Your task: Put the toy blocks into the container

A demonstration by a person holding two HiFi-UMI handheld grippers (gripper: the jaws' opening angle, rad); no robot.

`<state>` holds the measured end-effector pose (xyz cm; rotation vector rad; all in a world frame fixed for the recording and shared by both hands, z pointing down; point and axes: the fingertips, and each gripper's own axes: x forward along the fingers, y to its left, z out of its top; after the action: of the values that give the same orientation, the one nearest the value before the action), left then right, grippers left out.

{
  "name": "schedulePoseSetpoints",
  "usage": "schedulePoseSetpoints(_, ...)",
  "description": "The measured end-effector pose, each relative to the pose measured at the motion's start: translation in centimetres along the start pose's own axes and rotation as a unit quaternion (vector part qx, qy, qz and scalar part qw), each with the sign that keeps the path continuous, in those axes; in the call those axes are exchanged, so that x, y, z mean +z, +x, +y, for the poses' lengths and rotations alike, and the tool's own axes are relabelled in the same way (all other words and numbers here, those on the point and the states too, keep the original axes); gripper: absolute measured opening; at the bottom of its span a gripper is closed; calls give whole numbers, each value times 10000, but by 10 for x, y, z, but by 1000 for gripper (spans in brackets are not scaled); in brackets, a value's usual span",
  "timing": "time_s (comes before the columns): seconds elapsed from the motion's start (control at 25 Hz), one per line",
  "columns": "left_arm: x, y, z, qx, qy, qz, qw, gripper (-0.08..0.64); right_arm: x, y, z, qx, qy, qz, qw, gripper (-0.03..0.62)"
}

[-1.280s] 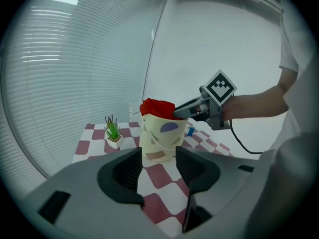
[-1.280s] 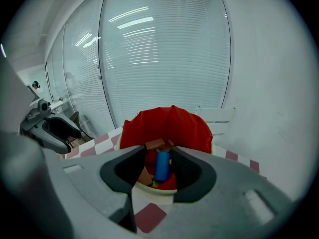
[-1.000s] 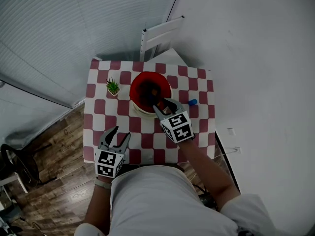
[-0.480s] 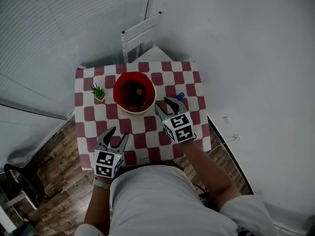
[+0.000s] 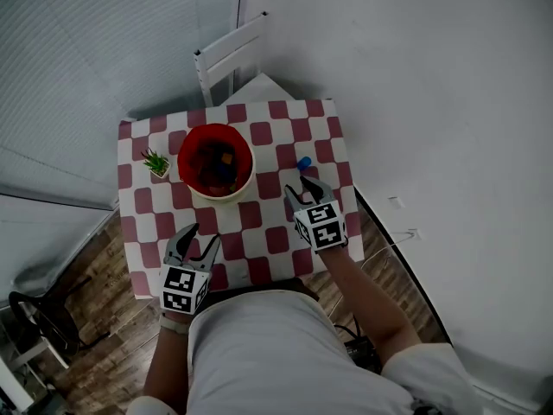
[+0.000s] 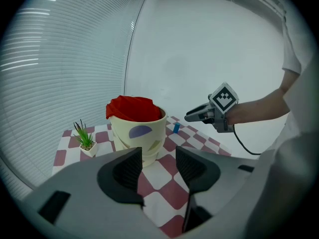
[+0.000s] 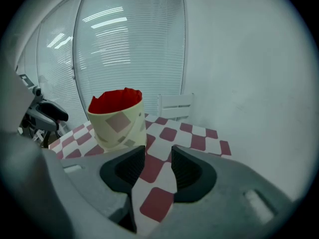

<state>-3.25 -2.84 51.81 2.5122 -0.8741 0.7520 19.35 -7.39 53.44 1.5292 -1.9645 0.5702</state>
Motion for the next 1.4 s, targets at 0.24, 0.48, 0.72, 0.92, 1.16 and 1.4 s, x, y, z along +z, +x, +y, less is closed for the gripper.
schedulePoseSetpoints(0.24, -1, 6, -12, 197, -63, 140, 9997, 195, -30, 13, -31, -107, 16, 176, 9998, 153)
schedulePoseSetpoints(0.48, -3, 12, -23, 451, -292, 209, 9983, 195, -51, 31, -61, -131, 64, 278, 9995, 153)
schedulePoseSetpoints(0.72, -8, 16, -34, 699, -440, 303, 9961, 195, -67, 50, -85, -72, 88, 381, 9992, 153)
schedulePoseSetpoints(0.92, -12, 17, -43, 903, -583, 337, 9936, 195, -78, 66, -94, 88, 100, 444, 9989, 153)
schedulePoseSetpoints(1.16, -23, 21, -54, 1033, -748, 431, 9909, 195, -87, 86, -101, 194, 31, 496, 9986, 156)
schedulePoseSetpoints(1.4, -31, 19, -55, 1180, -914, 477, 9876, 195, -87, 101, -105, 283, 71, 443, 9986, 156)
